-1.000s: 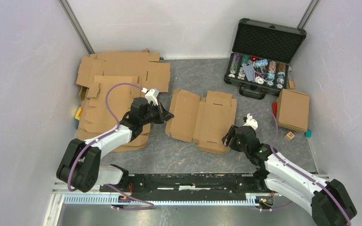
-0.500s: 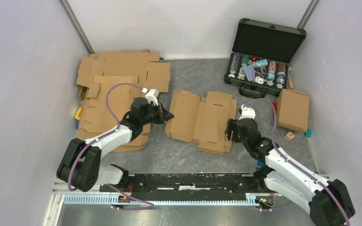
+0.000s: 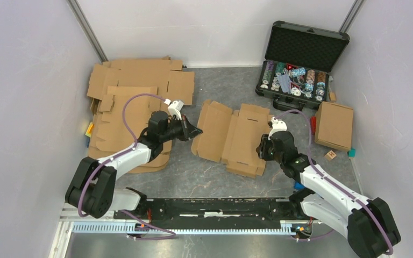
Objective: Fold the paper box
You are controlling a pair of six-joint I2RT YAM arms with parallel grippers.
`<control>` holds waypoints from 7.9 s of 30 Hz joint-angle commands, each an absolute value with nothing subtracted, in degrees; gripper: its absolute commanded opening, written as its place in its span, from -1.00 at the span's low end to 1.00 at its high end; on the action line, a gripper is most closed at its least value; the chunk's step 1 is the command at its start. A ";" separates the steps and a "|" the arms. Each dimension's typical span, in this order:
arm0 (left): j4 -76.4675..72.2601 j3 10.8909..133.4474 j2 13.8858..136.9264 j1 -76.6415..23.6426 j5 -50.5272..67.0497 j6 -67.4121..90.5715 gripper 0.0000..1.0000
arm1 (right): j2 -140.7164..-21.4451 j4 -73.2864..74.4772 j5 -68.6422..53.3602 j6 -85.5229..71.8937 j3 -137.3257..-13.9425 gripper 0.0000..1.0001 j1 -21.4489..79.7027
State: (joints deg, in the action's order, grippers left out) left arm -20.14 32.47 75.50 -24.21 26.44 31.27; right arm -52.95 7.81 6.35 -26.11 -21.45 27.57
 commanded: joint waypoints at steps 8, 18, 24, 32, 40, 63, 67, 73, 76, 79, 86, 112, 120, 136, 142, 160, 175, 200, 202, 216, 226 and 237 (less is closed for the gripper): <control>-30.80 32.29 79.29 -24.52 35.32 35.81 -0.77 | -54.70 9.01 10.70 -21.74 -27.02 0.30 27.27; -23.82 32.45 77.10 -23.82 28.42 32.90 -0.84 | -49.25 8.02 8.73 -20.68 -21.07 0.70 19.50; -23.12 32.42 76.34 -23.86 27.86 32.22 -0.83 | -51.71 -3.02 -11.14 -23.00 -14.34 0.54 9.66; -26.27 33.62 80.91 -23.87 33.76 34.60 -0.51 | -54.91 -6.31 -18.06 -22.37 -14.59 -0.20 8.70; -29.01 35.39 87.50 -23.84 38.42 37.61 -0.14 | -56.04 -4.63 -18.76 -18.86 -16.78 -0.39 8.70; -39.83 31.35 82.38 -24.91 41.93 39.48 -0.61 | -63.54 -1.18 -17.30 -15.33 -24.44 -0.36 11.78; -40.01 30.61 80.45 -24.96 41.33 38.94 -0.60 | -63.75 -1.23 -12.94 -14.72 -24.17 -0.42 12.54; -40.06 29.66 77.90 -25.71 40.63 37.59 -0.57 | -64.37 -1.93 -10.84 -14.42 -24.36 -0.64 13.85; -40.08 29.79 77.67 -26.14 40.60 37.33 -0.57 | -63.11 -3.36 -9.60 -15.15 -24.43 -0.67 15.18; -40.00 29.54 77.08 -26.67 39.56 36.48 -0.56 | -61.48 -4.91 -7.54 -15.92 -25.20 -0.71 16.40; -37.88 28.18 74.66 -27.64 33.97 33.03 -0.43 | -56.72 -11.56 2.44 -17.66 -24.18 -0.80 20.91; -40.96 22.78 68.18 -37.45 16.82 21.17 -0.44 | -60.35 -46.40 30.06 -16.44 -10.40 -0.88 35.86; -41.03 20.96 66.35 -43.05 9.99 15.81 -0.42 | -61.45 -50.82 33.85 -16.25 -6.94 -0.79 38.01; -41.62 15.97 59.83 -51.74 -1.56 9.46 -0.41 | -54.62 -44.16 38.10 -15.65 -1.83 -0.41 41.49; -41.58 15.11 57.74 -52.99 -4.27 7.40 -0.42 | -51.59 -34.13 36.76 -18.30 -3.61 -0.28 41.48; -39.69 16.22 57.88 -55.09 -6.29 5.02 -0.91 | -42.06 -16.09 11.21 -17.63 -9.21 0.37 25.67; -38.89 16.62 57.77 -55.41 -6.35 4.91 -0.96 | -47.35 -25.92 -10.39 -19.22 -11.05 -0.37 15.56; -31.37 20.87 58.14 -55.32 -8.23 10.07 0.20 | -41.62 -25.54 -5.17 -11.87 -12.23 -1.00 15.56; -27.58 23.74 58.03 -55.30 -7.98 9.91 0.25 | -41.27 -28.92 -6.31 -11.54 -10.77 -1.00 15.55; -17.24 32.56 58.87 -51.51 -12.62 8.70 -0.34 | -42.01 -38.00 -7.39 -10.08 -8.50 -1.00 15.55; -31.14 28.47 61.09 -50.19 -12.05 4.24 -0.95 | -51.92 -50.72 -2.88 -10.70 -10.33 -1.00 19.36; -34.45 24.97 65.19 -50.19 -11.73 6.48 -0.96 | -57.30 -55.87 12.02 -3.74 -7.21 -0.49 29.83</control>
State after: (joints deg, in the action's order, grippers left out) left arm -31.33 26.13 64.88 -50.00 -12.91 6.44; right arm -56.77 -51.64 7.57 -5.43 -8.25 29.30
